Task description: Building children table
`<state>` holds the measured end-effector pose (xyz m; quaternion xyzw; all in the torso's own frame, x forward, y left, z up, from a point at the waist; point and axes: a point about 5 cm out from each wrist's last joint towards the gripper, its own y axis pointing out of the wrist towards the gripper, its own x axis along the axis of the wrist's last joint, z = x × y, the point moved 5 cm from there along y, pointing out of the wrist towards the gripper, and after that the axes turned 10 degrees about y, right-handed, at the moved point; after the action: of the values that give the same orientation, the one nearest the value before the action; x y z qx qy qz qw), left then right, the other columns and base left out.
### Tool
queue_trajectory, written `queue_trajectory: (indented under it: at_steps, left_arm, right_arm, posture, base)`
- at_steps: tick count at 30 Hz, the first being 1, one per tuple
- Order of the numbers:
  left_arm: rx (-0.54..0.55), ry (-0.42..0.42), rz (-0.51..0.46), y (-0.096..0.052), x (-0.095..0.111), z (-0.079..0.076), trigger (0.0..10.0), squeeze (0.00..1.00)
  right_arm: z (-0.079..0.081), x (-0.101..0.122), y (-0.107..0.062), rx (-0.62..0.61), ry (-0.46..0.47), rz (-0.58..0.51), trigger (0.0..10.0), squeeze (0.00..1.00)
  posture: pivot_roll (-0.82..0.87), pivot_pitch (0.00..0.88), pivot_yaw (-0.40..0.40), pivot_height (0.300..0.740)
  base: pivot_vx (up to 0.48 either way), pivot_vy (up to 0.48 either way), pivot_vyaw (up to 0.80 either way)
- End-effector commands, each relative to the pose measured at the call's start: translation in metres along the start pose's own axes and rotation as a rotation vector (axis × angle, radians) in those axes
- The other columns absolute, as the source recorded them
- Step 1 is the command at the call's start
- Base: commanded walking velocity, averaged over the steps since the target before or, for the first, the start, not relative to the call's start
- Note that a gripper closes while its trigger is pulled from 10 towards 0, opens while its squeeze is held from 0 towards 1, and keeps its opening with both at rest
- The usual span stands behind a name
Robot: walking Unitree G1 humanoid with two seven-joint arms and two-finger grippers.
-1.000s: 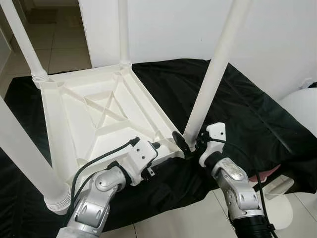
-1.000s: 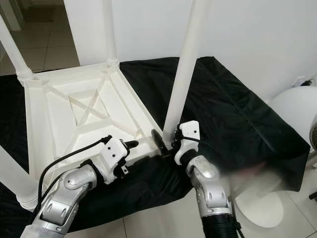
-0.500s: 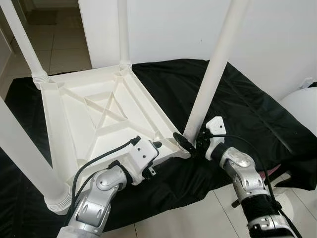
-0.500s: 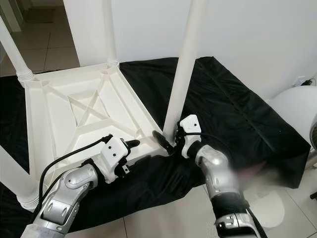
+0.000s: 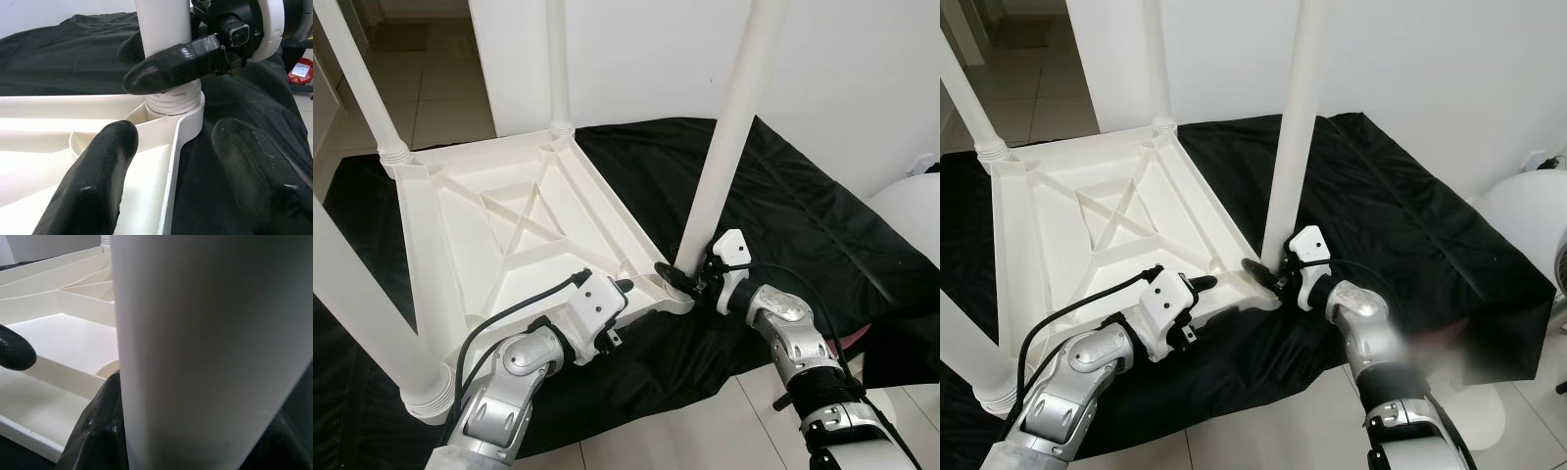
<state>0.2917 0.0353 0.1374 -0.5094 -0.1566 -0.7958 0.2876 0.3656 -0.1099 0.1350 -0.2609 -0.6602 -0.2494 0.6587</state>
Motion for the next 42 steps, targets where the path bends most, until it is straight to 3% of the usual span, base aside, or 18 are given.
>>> queue_trajectory:
  at_steps: [1, 2, 3, 8, 12, 18, 25, 26, 30, 34, 39, 42]
  left_arm:
    - [0.034, -0.009, 0.006, 0.000, 0.000, 0.000, 10.0, 0.00]
    - [0.034, -0.009, 0.006, 0.000, 0.000, 0.000, 10.0, 0.00]
    - [0.034, -0.010, 0.006, 0.000, 0.000, 0.000, 10.0, 0.00]
    - [0.034, -0.013, 0.007, 0.000, 0.000, -0.001, 10.0, 0.00]
    - [0.032, -0.017, 0.006, -0.001, 0.000, -0.002, 10.0, 0.00]
    - [0.029, -0.019, 0.007, -0.001, 0.000, -0.003, 10.0, 0.00]
    - [0.022, -0.022, 0.009, -0.002, -0.001, -0.004, 10.0, 0.00]
    - [0.019, -0.021, 0.009, -0.001, -0.001, -0.004, 10.0, 0.00]
    - [0.016, -0.019, 0.009, -0.001, -0.001, -0.005, 10.0, 0.00]
    - [0.015, -0.018, 0.009, -0.001, -0.001, -0.005, 10.0, 0.00]
    - [0.014, -0.022, 0.007, -0.001, 0.000, -0.006, 10.0, 0.00]
    - [0.014, -0.020, 0.008, -0.001, 0.000, -0.006, 10.0, 0.00]
  right_arm:
    - [0.000, -0.009, -0.003, 0.004, 0.019, 0.026, 0.0, 0.00]
    - [0.000, -0.009, -0.003, 0.004, 0.019, 0.026, 0.0, 0.00]
    - [0.000, -0.008, -0.004, -0.001, 0.031, 0.019, 10.0, 0.00]
    - [-0.001, -0.007, -0.005, -0.024, 0.066, 0.002, 10.0, 0.00]
    - [-0.008, -0.015, -0.007, -0.136, 0.052, 0.049, 10.0, 0.00]
    - [-0.009, -0.013, -0.005, -0.214, 0.098, 0.027, 10.0, 0.00]
    - [-0.005, -0.007, -0.005, -0.377, 0.161, -0.005, 10.0, 0.00]
    - [-0.002, -0.007, -0.007, -0.487, 0.183, -0.023, 10.0, 0.00]
    - [0.003, -0.009, -0.010, -0.615, 0.219, -0.039, 10.0, 0.00]
    - [0.005, -0.011, -0.011, -0.645, 0.236, -0.043, 10.0, 0.00]
    - [0.008, -0.015, -0.019, -0.831, 0.296, -0.063, 10.0, 0.00]
    - [0.011, -0.016, -0.018, -0.836, 0.311, -0.059, 10.0, 0.00]
  posture:
    - [0.00, 0.026, -0.032, 0.740]
    - [0.00, 0.026, -0.032, 0.740]
    - [0.00, 0.026, -0.032, 0.740]
    - [0.00, 0.031, -0.033, 0.740]
    - [-0.01, 0.036, -0.036, 0.740]
    - [-0.01, 0.042, -0.030, 0.740]
    - [-0.01, 0.044, -0.027, 0.740]
    - [-0.01, 0.042, -0.027, 0.740]
    - [-0.01, 0.040, -0.028, 0.740]
    - [-0.01, 0.037, -0.031, 0.740]
    - [0.00, 0.031, -0.032, 0.740]
    - [0.00, 0.031, -0.032, 0.740]
  base:
    - [0.000, 0.000, 0.00]
    - [0.000, 0.000, 0.00]
    - [0.000, 0.000, 0.00]
    - [0.000, 0.000, 0.00]
    - [0.000, 0.000, 0.00]
    - [0.000, 0.000, 0.00]
    - [0.000, 0.000, 0.00]
    - [0.000, 0.000, 0.00]
    - [0.000, 0.000, 0.00]
    - [0.000, 0.000, 0.00]
    - [0.000, 0.000, 0.00]
    - [0.000, 0.000, 0.00]
